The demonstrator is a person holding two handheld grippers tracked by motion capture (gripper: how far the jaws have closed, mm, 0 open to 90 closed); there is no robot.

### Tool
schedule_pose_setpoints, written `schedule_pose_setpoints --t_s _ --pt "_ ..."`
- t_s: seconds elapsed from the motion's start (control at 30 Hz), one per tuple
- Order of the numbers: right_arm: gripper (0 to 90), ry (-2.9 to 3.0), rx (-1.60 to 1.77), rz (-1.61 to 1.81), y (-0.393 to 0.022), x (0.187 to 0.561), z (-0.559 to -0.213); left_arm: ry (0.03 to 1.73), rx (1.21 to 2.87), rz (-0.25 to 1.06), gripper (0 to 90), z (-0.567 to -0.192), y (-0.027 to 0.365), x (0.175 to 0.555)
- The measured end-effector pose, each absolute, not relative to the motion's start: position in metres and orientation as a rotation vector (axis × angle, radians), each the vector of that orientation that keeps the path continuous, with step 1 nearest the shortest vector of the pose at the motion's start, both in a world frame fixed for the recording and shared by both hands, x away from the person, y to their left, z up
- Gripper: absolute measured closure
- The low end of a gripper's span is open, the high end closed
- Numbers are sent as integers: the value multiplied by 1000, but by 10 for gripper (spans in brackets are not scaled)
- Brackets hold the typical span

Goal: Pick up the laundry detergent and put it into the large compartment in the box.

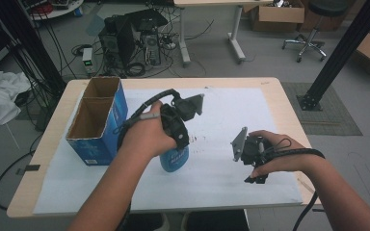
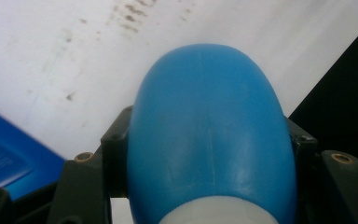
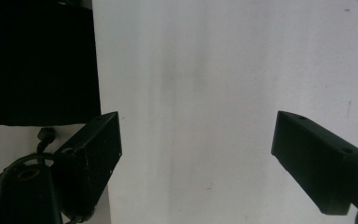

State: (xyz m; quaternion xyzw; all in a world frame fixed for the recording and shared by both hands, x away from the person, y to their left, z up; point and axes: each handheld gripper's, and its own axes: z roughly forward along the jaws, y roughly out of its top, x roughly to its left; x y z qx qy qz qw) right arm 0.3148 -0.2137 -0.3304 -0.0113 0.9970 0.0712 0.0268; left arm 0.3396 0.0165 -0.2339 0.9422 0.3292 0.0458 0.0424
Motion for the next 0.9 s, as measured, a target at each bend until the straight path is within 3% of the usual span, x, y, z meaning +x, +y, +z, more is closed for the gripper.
schedule_pose_setpoints --t_s 0.7,0.9 --pt "160 3080 -73 206 -204 318 -327 1424 2719 166 386 -120 81 366" --pt "160 3079 -77 206 -204 319 -324 1509 2670 161 386 -102 103 375"
